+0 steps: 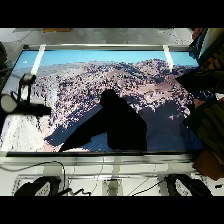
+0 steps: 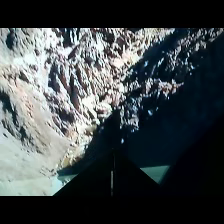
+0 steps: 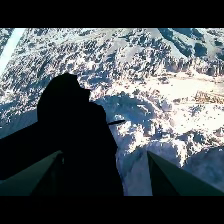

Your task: Fold the clothes and pants, and hang the long-sleeved shirts on hangers.

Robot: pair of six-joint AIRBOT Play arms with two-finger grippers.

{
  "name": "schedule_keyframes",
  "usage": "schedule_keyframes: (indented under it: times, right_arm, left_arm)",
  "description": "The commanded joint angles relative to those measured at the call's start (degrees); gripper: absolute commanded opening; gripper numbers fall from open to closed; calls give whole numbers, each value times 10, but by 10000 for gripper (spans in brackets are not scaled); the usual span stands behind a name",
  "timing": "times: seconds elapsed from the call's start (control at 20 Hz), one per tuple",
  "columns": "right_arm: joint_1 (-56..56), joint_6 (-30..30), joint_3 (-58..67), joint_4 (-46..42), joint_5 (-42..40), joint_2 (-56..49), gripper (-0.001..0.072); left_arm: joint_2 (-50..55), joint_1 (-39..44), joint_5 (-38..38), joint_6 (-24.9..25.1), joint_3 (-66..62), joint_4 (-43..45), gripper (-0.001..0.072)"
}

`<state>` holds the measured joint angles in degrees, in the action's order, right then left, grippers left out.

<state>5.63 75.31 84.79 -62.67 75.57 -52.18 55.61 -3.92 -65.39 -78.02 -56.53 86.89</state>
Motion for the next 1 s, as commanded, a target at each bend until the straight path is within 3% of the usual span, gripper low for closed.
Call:
schedule_keyframes:
  times: [0.0, 0.05, 0.15, 0.2, 0.3, 0.45, 0.75, 0.95]
  right_arm:
    - [-1, 0, 1, 0, 0, 0, 610]
    - [-1, 0, 1, 0, 0, 0, 610]
    - [-1, 0, 1, 0, 0, 0, 610]
    - [-1, 0, 1, 0, 0, 0, 611]
    - [-1, 0, 1, 0, -1, 0, 610]
    - [-1, 0, 1, 0, -5, 0, 610]
    - [-1, 0, 1, 0, -34, 0, 610]
    - [-1, 0, 1, 7, -33, 0, 610]
  left_arm:
    - [-108, -12, -20, -40, 138, -33, 22]
    - [-141, -12, -37, -46, 170, -42, 89]
    - [-196, -12, -71, -45, 221, -27, 473]
    - [-215, -12, -77, -45, 242, -14, 560]
    - [-239, -12, -96, -26, 271, -10, 560]
    - [-237, -10, -132, 44, 297, -17, 559]
    - [-218, -9, -114, 193, 325, -83, 558]
    - [-175, -8, -52, 215, 326, -99, 558]
